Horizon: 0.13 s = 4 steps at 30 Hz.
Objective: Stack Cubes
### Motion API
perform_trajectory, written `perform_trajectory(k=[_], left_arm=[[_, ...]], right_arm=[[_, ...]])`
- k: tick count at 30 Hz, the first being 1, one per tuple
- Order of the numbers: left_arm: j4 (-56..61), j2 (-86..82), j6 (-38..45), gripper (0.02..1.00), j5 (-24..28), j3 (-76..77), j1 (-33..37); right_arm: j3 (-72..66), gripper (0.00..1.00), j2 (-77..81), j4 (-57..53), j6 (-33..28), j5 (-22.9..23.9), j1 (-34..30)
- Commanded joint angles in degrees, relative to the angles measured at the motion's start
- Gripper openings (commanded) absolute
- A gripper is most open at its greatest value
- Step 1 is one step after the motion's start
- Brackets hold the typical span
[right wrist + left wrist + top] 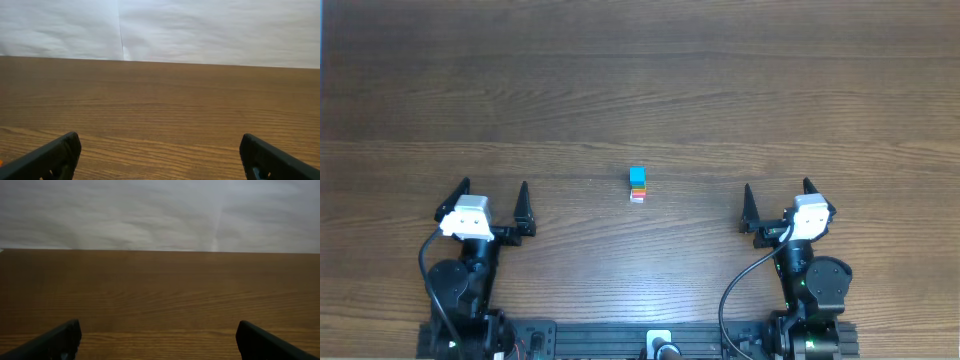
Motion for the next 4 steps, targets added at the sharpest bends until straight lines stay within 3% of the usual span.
perform_trajectory(k=[1,4], left_arm=[[-0.1,-0.2,0.8,1.000,0.6,-0.3,0.3],[-0.1,-0.2,0.8,1.000,0.6,-0.3,0.3]], right_arm=[[-0.3,0.991,-0.6,-0.2,-0.2,0.4,-0.4],[-0.3,0.993,-0.6,-0.3,-0.2,0.4,-0.4]])
